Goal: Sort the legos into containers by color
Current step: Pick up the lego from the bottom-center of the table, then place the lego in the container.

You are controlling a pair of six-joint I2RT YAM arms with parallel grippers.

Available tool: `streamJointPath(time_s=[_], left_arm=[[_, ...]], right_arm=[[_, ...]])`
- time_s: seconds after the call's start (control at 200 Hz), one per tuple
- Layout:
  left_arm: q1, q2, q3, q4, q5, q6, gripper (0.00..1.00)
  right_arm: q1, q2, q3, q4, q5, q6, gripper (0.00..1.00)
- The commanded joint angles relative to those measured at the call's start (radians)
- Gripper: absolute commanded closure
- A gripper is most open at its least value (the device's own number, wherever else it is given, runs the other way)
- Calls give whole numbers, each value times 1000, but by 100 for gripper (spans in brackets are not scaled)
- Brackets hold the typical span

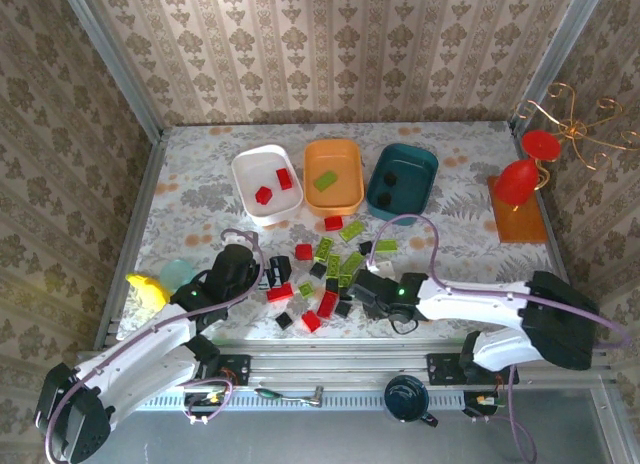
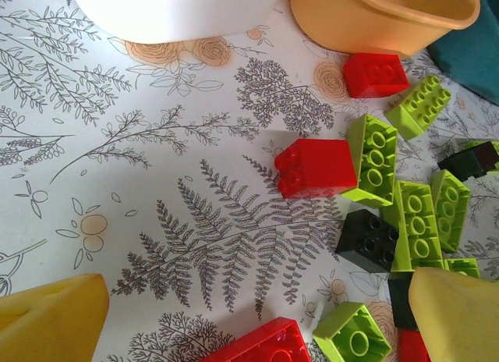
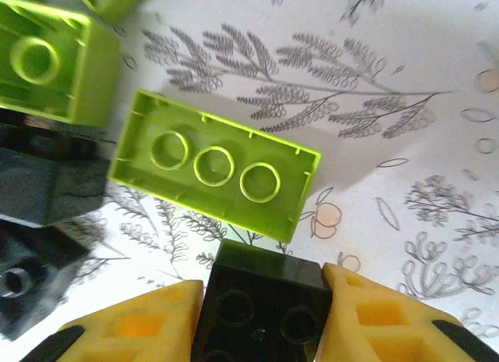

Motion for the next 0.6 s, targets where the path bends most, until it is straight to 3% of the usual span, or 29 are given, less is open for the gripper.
streamJointPath(time_s=[0.0,0.235,0.425,0.595], left_arm=[[-4,2,18,9,3,-7,0],[-4,15,25,36,23,-16,0],[-5,3,40,12,21,-29,0],[-6,-23,45,-18,23,-33,0]], right_arm=[[-38,-89,44,-81,73,-69,70],[-381,-120,213,39,17,-271,73],[-594,165,441,108,-2,-316,73],[-702,442,677,44,-40,-329,73]])
